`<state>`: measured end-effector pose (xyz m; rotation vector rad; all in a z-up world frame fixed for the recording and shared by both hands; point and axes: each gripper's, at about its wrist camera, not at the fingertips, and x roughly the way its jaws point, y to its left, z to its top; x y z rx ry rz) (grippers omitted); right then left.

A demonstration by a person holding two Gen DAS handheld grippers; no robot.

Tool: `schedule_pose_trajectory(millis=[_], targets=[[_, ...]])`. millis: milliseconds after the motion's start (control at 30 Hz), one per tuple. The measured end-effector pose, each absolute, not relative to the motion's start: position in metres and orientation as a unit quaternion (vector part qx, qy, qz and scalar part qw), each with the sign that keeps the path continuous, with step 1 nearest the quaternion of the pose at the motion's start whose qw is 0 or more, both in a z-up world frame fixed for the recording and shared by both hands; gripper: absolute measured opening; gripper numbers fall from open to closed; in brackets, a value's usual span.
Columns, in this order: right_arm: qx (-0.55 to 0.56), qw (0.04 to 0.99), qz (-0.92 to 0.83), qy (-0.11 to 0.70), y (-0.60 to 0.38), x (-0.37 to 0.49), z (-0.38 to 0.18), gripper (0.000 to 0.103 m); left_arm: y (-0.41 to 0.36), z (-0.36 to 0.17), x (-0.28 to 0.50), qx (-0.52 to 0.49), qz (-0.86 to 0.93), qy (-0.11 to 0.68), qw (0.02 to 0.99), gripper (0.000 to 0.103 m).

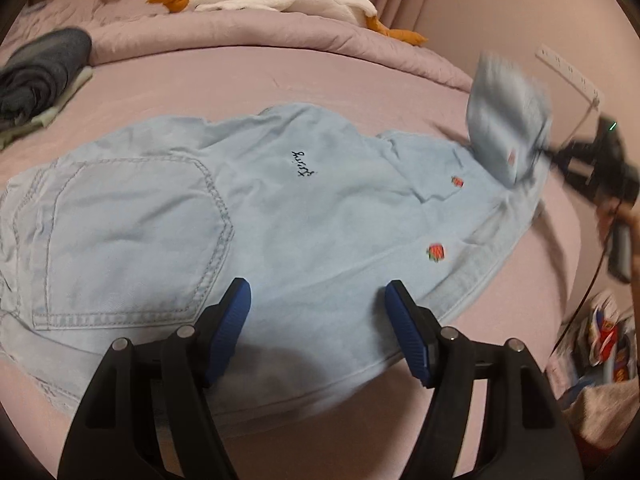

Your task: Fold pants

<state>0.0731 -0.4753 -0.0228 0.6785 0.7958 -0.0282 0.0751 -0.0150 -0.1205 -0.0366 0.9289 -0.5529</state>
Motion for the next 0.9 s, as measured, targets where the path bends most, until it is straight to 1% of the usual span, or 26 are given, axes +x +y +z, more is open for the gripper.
schedule_pose_trajectory(millis=[33, 67, 133, 200, 233, 267, 300, 400, 467, 500, 533, 567, 633, 667, 700, 733, 767, 833, 900], targets=[[0.341, 0.853, -0.029, 0.394, -0.487, 0.066, -0.046, 0.005, -0.017, -0.121, 0.074, -0.006, -0.261, 0.442, 0.858, 0.070], [0.362, 0.842, -0.033, 0.398, -0.489, 0.056, -0.056, 0.005, -0.018, -0.120, 0.072, 0.007, -0.258, 0.444, 0.858, 0.070], [0.424, 0.817, -0.035, 0.388, -0.508, 0.037, -0.084, 0.011, -0.017, -0.118, 0.069, 0.013, -0.257, 0.449, 0.856, 0.071], [0.456, 0.809, -0.028, 0.370, -0.513, 0.029, -0.090, 0.026, -0.015, -0.114, 0.069, 0.006, -0.262, 0.456, 0.850, 0.071], [0.470, 0.807, -0.025, 0.358, -0.518, 0.027, -0.091, 0.032, -0.013, -0.112, 0.068, 0.001, -0.266, 0.458, 0.848, 0.071], [0.482, 0.806, -0.026, 0.343, -0.524, 0.025, -0.090, 0.043, -0.011, -0.109, 0.068, -0.006, -0.270, 0.458, 0.847, 0.071], [0.488, 0.806, -0.028, 0.334, -0.523, 0.024, -0.087, 0.047, -0.011, -0.105, 0.070, -0.014, -0.274, 0.457, 0.846, 0.071], [0.501, 0.803, -0.043, 0.319, -0.524, 0.027, -0.086, 0.047, -0.014, -0.091, 0.081, -0.032, -0.284, 0.442, 0.850, 0.072], [0.501, 0.805, -0.044, 0.315, -0.523, 0.038, -0.087, 0.047, -0.022, -0.086, 0.096, -0.038, -0.289, 0.433, 0.853, 0.075], [0.500, 0.805, -0.043, 0.315, -0.527, 0.048, -0.086, 0.042, -0.026, -0.087, 0.104, -0.040, -0.284, 0.434, 0.854, 0.075], [0.497, 0.806, -0.046, 0.317, -0.522, 0.056, -0.083, 0.033, -0.030, -0.090, 0.115, -0.039, -0.267, 0.437, 0.858, 0.075], [0.493, 0.808, -0.049, 0.320, -0.523, 0.063, -0.080, 0.008, -0.035, -0.095, 0.129, -0.029, -0.246, 0.443, 0.862, 0.075], [0.488, 0.814, -0.034, 0.311, -0.520, 0.073, -0.066, 0.008, -0.037, -0.108, 0.146, -0.003, -0.196, 0.452, 0.870, 0.073], [0.472, 0.826, -0.020, 0.306, -0.511, 0.083, -0.053, 0.008, -0.035, -0.114, 0.151, 0.005, -0.181, 0.454, 0.872, 0.070], [0.445, 0.846, 0.001, 0.294, -0.502, 0.090, -0.027, 0.007, -0.034, -0.118, 0.154, 0.012, -0.167, 0.455, 0.875, 0.067], [0.431, 0.858, 0.017, 0.280, -0.496, 0.092, -0.010, 0.007, -0.032, -0.122, 0.155, 0.016, -0.158, 0.454, 0.877, 0.062], [0.419, 0.870, 0.035, 0.258, -0.491, 0.089, 0.010, 0.005, -0.029, -0.125, 0.154, 0.018, -0.150, 0.448, 0.881, 0.060], [0.388, 0.897, 0.051, 0.203, -0.484, 0.067, 0.050, 0.004, -0.025, -0.125, 0.149, 0.014, -0.145, 0.439, 0.887, 0.059], [0.376, 0.906, 0.035, 0.191, -0.484, 0.045, 0.059, 0.004, -0.023, -0.126, 0.145, 0.015, -0.138, 0.431, 0.892, 0.059]])
